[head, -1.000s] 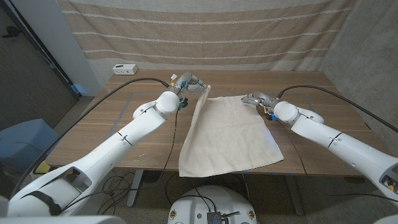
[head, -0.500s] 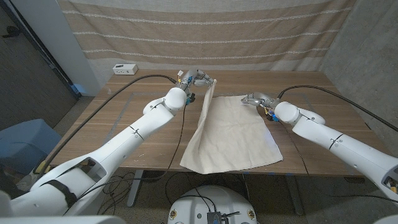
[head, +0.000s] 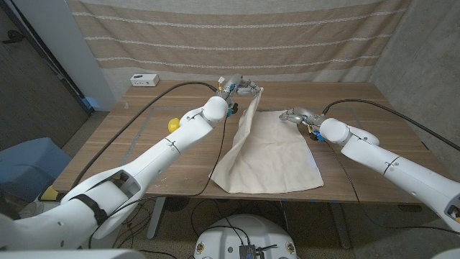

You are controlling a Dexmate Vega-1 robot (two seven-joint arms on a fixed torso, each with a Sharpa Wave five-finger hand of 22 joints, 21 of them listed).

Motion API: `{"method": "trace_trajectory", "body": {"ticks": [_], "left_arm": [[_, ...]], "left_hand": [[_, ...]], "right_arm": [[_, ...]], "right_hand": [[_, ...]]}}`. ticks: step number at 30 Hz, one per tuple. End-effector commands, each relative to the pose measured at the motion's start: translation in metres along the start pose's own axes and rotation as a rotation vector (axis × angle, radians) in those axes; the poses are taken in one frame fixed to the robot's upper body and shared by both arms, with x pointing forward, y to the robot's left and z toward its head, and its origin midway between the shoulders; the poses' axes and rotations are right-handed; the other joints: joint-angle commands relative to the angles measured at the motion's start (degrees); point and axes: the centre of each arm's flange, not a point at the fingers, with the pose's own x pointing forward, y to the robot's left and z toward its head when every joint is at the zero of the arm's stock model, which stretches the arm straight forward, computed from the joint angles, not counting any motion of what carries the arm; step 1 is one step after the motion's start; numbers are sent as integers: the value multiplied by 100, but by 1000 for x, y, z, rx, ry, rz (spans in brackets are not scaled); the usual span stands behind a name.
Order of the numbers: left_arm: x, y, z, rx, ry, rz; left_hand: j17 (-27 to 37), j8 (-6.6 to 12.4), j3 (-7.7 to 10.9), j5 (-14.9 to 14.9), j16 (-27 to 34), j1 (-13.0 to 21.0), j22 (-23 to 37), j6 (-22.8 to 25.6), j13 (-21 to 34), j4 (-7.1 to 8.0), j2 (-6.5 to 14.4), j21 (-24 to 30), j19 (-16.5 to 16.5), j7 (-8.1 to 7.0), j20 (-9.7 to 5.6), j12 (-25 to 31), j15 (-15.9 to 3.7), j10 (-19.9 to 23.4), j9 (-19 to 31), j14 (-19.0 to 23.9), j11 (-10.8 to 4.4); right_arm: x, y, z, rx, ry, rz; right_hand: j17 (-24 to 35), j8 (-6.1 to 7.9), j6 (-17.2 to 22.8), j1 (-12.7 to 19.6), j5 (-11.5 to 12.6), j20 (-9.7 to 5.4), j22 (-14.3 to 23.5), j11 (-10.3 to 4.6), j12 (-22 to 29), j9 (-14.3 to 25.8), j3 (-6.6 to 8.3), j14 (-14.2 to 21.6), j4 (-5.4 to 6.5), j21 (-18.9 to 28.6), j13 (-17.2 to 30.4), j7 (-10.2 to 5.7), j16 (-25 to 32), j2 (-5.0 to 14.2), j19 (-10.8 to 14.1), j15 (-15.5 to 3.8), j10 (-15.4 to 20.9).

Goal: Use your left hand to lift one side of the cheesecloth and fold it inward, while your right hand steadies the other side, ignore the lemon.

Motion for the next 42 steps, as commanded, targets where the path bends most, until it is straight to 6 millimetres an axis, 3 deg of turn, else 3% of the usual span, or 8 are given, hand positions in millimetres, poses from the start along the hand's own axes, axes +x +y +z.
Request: {"method": "trace_trajectory", "body": {"ticks": [1,17,30,42], "left_arm": [[17,-29,27,-25,-59,-30],[38,-78,46,52,-79,25],[58,-114,46,149,-41,43],[71,-156,41,199,-9,-64]], "left_hand": [[28,-2,-32,68,-18,28,11,67,1038,5,-28,35,-42,20,-7,195,-492,319,22,3,-344],[105,-34,-61,171,-47,32,-31,94,1076,7,-35,114,-84,18,-12,164,-492,335,29,7,-354],[145,-63,-79,233,-83,25,-54,100,1084,15,-30,154,-140,6,-20,130,-491,342,32,-8,-358],[138,-111,-112,280,-155,-2,-77,80,1058,31,-13,197,-201,-35,-51,61,-493,331,35,-16,-405]], "right_arm": [[-1,1,-18,-6,5,34],[-8,-1,-38,-9,-3,65],[-10,-6,-50,-24,-8,84],[-8,-10,-55,-28,-16,93]], "right_hand": [[15,-14,60,-48,24,47,16,11,-20,27,43,59,-1,13,26,-12,-28,7,69,-18,40],[15,-18,69,-71,27,43,16,10,-27,28,60,58,1,5,27,-10,-39,5,68,-20,45],[12,-19,77,-85,29,46,16,15,-31,28,71,63,-5,-1,27,-11,-47,-6,67,-23,47],[10,-21,83,-100,31,50,16,-1,-34,28,80,63,-7,-5,27,-10,-53,-13,65,-20,50]]}}
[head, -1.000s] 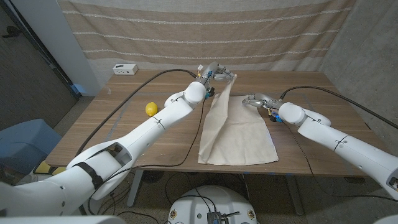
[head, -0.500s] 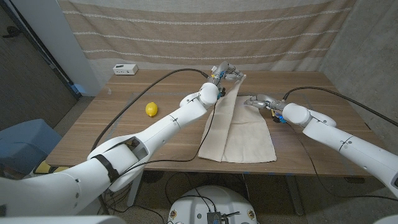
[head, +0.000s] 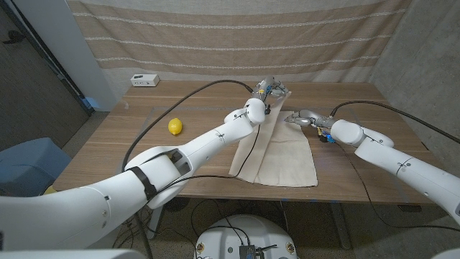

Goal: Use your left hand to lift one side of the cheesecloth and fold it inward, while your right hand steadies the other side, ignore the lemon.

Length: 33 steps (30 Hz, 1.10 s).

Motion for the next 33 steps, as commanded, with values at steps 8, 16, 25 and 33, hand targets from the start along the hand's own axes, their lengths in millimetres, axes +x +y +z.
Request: {"method": "trace_trajectory", "body": {"ticks": [8,16,25,33], "left_arm": [[10,-54,1,88,21,-142],[7,-58,5,150,-6,-267],[-5,-45,6,88,-53,-271],[-31,-23,14,92,-129,-181]], "left_hand": [[-62,-248,-116,-141,-242,-16,16,-341,867,52,255,151,-303,-127,15,-338,-488,80,54,-240,-482],[-978,-735,-221,-954,-1437,-1238,-36,-2501,168,435,528,170,-1149,-322,585,-1469,-106,-1838,-231,-1585,-322],[-1359,-722,-253,-1236,-1532,-2271,-84,-4695,-27,592,574,-470,-2640,-562,1294,-1531,833,-4263,-331,-3434,212],[-1374,-704,-267,-1285,-1492,-2504,-85,-5004,-31,653,618,-643,-2897,-590,1343,-1489,904,-4579,-335,-3685,271]], "right_arm": [[-1,-6,-16,-4,7,14],[-3,-12,-15,-4,4,0],[-8,-18,-12,4,-9,-25],[-17,-26,-10,80,-70,-102]], "right_hand": [[17,4,67,-59,34,50,58,59,-18,28,41,147,-9,33,28,22,20,-10,70,126,23],[13,0,65,-60,38,75,58,87,-18,28,56,161,-22,34,28,20,19,-12,80,143,31],[15,-35,-18,-77,41,113,58,77,-46,28,72,185,-26,34,28,-11,22,-12,91,202,-30],[63,-131,-467,-185,26,198,60,50,-132,31,26,139,7,6,33,-161,32,-17,28,259,-364]]}}
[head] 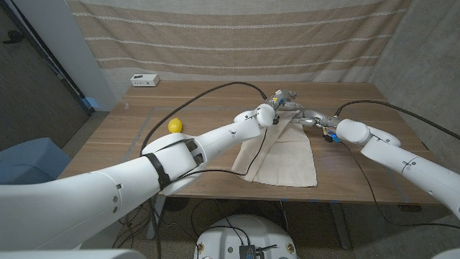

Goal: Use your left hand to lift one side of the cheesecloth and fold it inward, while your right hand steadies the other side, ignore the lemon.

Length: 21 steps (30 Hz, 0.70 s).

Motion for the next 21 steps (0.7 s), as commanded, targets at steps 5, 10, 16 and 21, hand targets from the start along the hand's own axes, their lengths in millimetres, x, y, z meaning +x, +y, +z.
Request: {"method": "trace_trajectory", "body": {"ticks": [5,10,16,21], "left_arm": [[-54,24,13,58,-68,49],[-81,30,18,133,-34,74],[-109,42,16,175,0,102],[-130,53,9,203,57,125]], "left_hand": [[11,107,-1,-70,98,-195,24,38,21,75,20,-89,-109,16,43,131,-84,110,-3,32,58],[25,179,-117,-158,198,-465,30,210,59,139,-106,-132,-47,-45,52,224,-96,261,9,167,52],[52,194,-169,-227,271,-596,39,258,101,148,-180,-93,195,16,-87,258,-91,273,22,275,89],[71,186,-149,-247,312,-608,44,234,125,133,-157,-61,350,49,-135,274,-106,274,29,338,132]], "right_arm": [[-20,-20,10,67,-101,-156],[-27,-24,16,49,-123,-227],[-36,-29,24,43,-140,-292],[-43,-32,29,41,-137,-337]], "right_hand": [[61,-56,-536,-188,-1,214,24,77,-80,35,-98,149,18,-39,37,-108,-1,-87,-44,398,-657],[63,-36,-893,-324,-5,227,24,11,-74,39,-267,-224,-18,-84,40,-170,-57,-214,-303,379,-1095],[48,1,-1014,-355,2,210,23,-21,-36,40,-358,-492,-93,-126,39,-209,-78,-262,-617,360,-1246],[35,8,-1094,-360,6,191,22,-56,-33,40,-408,-661,-155,-149,38,-228,-79,-270,-908,363,-1382]]}}
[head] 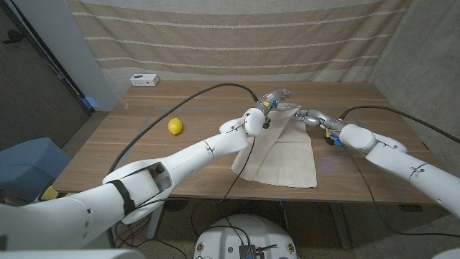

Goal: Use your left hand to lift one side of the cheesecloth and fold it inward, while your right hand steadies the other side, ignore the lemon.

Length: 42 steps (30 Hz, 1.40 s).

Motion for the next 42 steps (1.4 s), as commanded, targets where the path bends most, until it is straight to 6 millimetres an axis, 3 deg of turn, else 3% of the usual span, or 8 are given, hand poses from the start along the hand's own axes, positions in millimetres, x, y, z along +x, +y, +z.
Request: {"method": "trace_trajectory", "body": {"ticks": [1,6,13,20,25,34,39,42], "left_arm": [[-60,31,-1,85,81,62],[-80,39,-7,121,140,76],[-104,43,-7,177,207,32],[-126,46,-3,236,242,-1],[-142,50,6,288,221,6],[-159,49,13,352,176,-30],[-165,52,11,403,174,5],[-162,53,8,414,185,8]], "left_hand": [[47,26,6,-36,70,-60,29,0,37,-14,34,74,189,63,2,60,6,25,15,122,55],[67,5,-3,-58,99,-113,33,-64,59,-9,30,83,263,95,31,65,57,3,20,159,112],[87,-4,-37,-96,118,-196,38,-116,83,1,-11,84,318,105,24,56,93,-59,25,173,168],[109,49,-71,-142,130,-289,44,-14,117,9,-49,74,349,163,71,87,132,-46,32,163,217],[126,221,27,-155,173,-150,52,477,207,-135,-11,40,344,90,43,233,44,188,51,241,81],[209,282,154,-162,214,41,57,761,318,-297,104,-11,275,34,3,336,-46,226,66,216,-22],[291,321,179,-177,259,130,60,967,379,-399,123,-33,254,-13,-79,398,-161,244,71,171,-152],[359,336,209,-175,360,204,64,1119,437,-487,146,-18,335,-63,-186,567,-287,548,72,302,-292]], "right_arm": [[-14,-15,20,-10,-40,-132],[-20,-18,25,-12,-37,-158],[-27,-23,31,-48,-18,-207],[-37,-25,33,-60,-9,-260],[-39,-21,34,-60,-13,-254],[-39,-11,38,-59,-18,-227],[-37,-5,38,-53,-12,-214],[-35,-2,39,-50,-14,-205]], "right_hand": [[-5,19,-117,-27,7,-2,-1,-15,26,12,-54,-112,-28,-39,1,-26,-4,-24,-160,17,-66],[-21,9,-293,-91,-2,65,-3,18,-2,12,-167,-198,-93,17,-3,-74,29,-128,-243,158,-352],[-21,9,-373,-160,-6,124,-3,7,20,13,-237,-191,-93,52,-4,-101,50,-198,-194,166,-382],[-27,32,-375,-205,-3,117,-2,4,36,13,-293,-239,-110,25,-5,-114,42,-270,-302,183,-406],[-30,44,-374,-215,3,114,-2,7,63,13,-309,-236,-121,36,-6,-115,53,-269,-302,121,-364],[-34,77,-316,-207,16,90,-2,-4,106,13,-309,-206,-141,59,-8,-84,75,-228,-271,77,-270],[-37,90,-288,-200,21,82,-2,3,123,13,-307,-168,-154,73,-8,-81,92,-207,-244,69,-225],[-39,96,-274,-197,23,76,-2,2,132,13,-308,-162,-162,79,-8,-75,95,-196,-232,71,-198]]}}
